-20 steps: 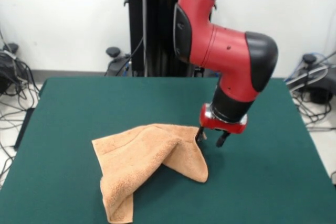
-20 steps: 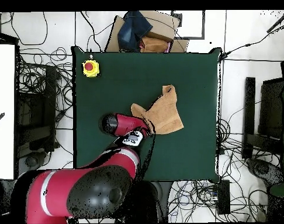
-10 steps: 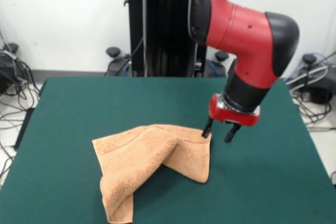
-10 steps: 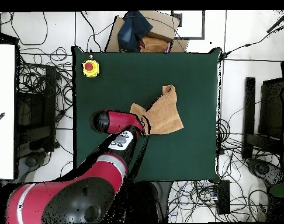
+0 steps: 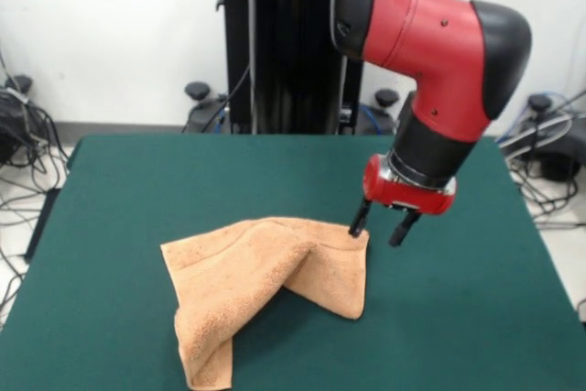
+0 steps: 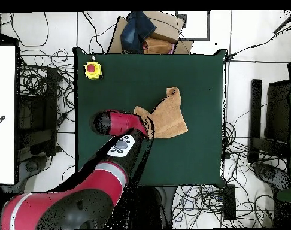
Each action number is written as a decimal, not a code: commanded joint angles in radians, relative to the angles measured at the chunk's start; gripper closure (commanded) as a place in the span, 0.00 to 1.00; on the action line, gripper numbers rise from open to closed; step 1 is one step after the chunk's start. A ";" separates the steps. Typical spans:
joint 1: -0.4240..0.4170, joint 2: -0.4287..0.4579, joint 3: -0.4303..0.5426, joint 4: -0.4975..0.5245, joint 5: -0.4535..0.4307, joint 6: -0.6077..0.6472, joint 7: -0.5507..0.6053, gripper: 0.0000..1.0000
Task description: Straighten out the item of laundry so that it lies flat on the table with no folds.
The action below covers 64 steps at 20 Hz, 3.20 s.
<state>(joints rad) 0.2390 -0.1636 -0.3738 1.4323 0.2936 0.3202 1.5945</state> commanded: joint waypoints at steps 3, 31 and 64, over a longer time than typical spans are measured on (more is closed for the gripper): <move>-0.028 0.048 0.050 0.028 -0.001 0.047 0.195 0.00; -0.044 0.119 0.079 0.005 0.001 -0.082 0.197 0.00; 0.117 0.272 -0.116 -0.092 0.053 -0.027 0.267 0.00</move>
<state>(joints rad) 0.3200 0.0425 -0.4757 1.4167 0.2981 0.2804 1.5945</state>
